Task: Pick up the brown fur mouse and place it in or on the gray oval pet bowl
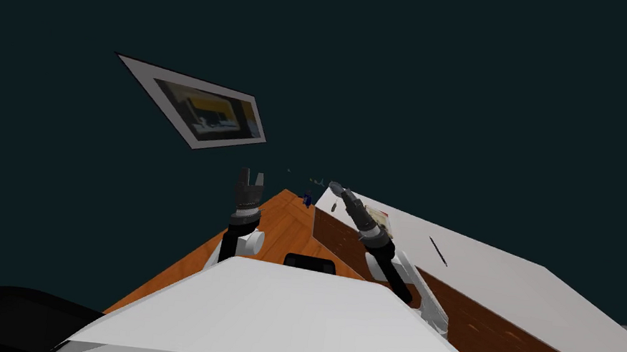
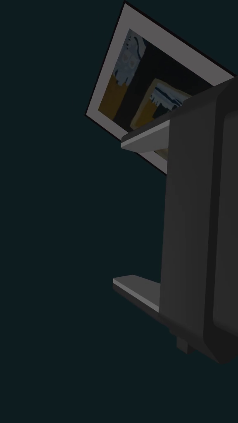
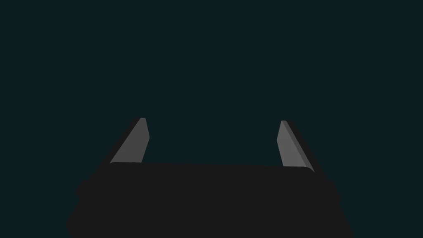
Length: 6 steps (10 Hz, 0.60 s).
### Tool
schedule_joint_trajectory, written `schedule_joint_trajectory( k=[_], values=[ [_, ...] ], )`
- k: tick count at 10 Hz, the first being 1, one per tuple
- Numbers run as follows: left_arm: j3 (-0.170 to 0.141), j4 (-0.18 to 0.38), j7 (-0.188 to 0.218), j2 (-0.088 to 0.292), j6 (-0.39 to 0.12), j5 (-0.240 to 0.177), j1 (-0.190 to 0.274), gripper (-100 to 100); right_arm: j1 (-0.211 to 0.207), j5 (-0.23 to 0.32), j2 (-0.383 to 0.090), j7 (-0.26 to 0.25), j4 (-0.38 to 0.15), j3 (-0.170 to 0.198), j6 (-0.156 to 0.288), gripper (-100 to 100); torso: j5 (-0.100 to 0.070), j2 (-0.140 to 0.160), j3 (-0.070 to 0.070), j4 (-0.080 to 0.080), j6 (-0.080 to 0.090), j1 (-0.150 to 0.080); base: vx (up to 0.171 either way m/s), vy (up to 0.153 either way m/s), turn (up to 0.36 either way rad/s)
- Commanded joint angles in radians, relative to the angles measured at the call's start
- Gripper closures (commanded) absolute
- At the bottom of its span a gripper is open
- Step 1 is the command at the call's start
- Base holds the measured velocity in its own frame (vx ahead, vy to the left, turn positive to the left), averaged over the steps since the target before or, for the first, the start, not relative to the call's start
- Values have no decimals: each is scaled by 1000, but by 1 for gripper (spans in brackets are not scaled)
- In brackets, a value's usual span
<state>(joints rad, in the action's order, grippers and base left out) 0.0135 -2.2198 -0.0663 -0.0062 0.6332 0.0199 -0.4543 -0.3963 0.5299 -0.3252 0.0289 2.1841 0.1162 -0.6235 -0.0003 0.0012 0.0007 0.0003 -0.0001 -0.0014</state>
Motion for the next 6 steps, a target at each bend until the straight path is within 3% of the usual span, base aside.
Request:
schedule_joint_trajectory(
  k=[1, 4, 5, 6],
  values=[
    [0, 0, 0, 0, 0, 0, 0, 0, 2, 47, -15, 8, -5, 8, -1, -100, 0, 0, 0, 0, 0, 0, -25, -15, 130],
    [0, 0, 0, 0, 0, 0, 0, 0, 27, 137, -83, 41, -33, 37, 0, -100, 0, 0, 0, 0, 1, 0, -28, -10, 164],
    [0, 0, 0, 0, 0, 0, 0, 0, 27, 171, -83, 41, -33, 37, 0, -100, 0, 0, 0, 0, 0, 0, -19, -14, 116],
    [0, 0, 0, 0, 0, 0, 0, 0, 40, 203, -118, 57, -48, 53, 0, -100, 0, 0, 0, 0, 1, 0, -23, -9, 221]
  ],
)
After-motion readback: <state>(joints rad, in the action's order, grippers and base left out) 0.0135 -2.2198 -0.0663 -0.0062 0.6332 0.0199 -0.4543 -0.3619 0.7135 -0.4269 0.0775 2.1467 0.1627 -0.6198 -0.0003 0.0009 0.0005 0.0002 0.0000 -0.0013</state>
